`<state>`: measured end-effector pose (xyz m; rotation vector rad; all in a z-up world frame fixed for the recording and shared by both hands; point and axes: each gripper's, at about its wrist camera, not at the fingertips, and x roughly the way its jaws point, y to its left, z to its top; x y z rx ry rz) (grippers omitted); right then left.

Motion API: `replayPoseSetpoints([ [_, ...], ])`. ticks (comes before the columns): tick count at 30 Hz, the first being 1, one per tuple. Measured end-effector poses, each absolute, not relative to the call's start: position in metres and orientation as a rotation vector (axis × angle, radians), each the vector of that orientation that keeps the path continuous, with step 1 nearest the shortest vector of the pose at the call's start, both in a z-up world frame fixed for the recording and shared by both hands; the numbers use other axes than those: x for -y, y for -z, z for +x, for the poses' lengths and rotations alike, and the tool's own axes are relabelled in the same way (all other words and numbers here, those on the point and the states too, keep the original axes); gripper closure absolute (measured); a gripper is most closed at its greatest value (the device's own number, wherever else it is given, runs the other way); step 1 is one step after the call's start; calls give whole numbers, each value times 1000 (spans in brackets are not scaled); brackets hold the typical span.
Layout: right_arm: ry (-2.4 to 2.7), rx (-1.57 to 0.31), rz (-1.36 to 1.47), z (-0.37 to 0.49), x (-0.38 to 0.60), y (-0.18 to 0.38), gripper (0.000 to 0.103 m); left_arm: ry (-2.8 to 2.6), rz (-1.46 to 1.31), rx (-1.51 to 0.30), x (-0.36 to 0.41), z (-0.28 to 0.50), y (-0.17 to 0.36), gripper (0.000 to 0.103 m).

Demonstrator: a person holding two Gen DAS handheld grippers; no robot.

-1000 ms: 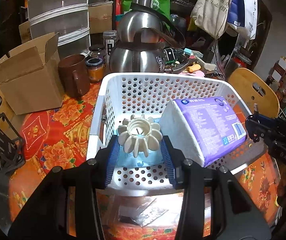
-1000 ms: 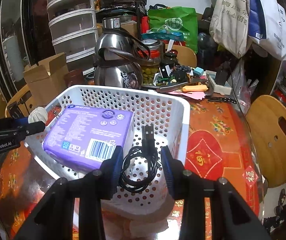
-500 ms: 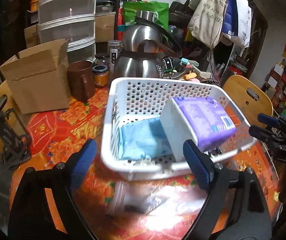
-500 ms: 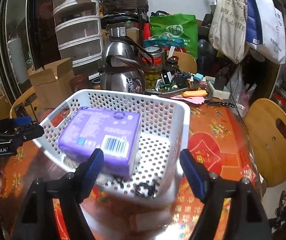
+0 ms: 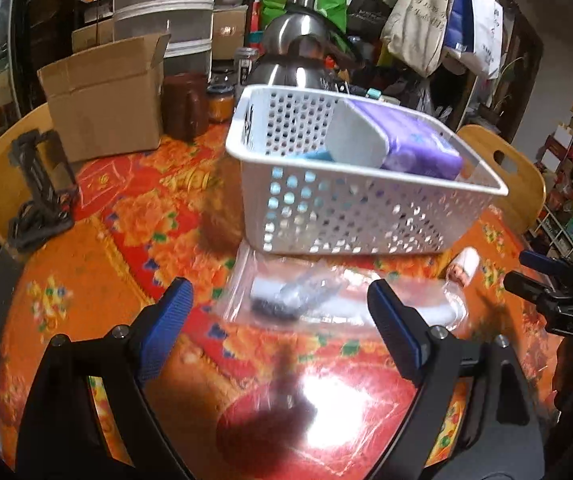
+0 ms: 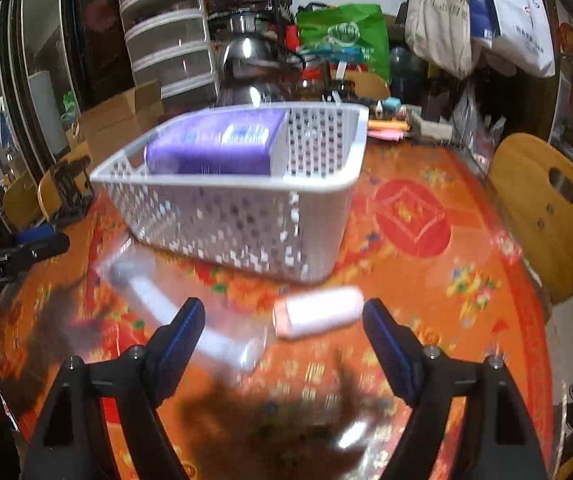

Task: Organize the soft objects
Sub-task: 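Move both tools back toward the white rolled towel and clear bag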

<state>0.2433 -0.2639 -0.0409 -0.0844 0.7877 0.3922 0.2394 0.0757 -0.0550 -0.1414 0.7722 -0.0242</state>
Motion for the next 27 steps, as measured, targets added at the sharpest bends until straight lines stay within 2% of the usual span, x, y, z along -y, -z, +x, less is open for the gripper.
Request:
replayPoseSetpoints([
  [14,-375,-824,-56,239,281,65,22,41,-159,-832,-58,251,85,16],
  [27,-377,-904,-77,280,281,91,22,33,-115,-913,-29,295,115,16],
])
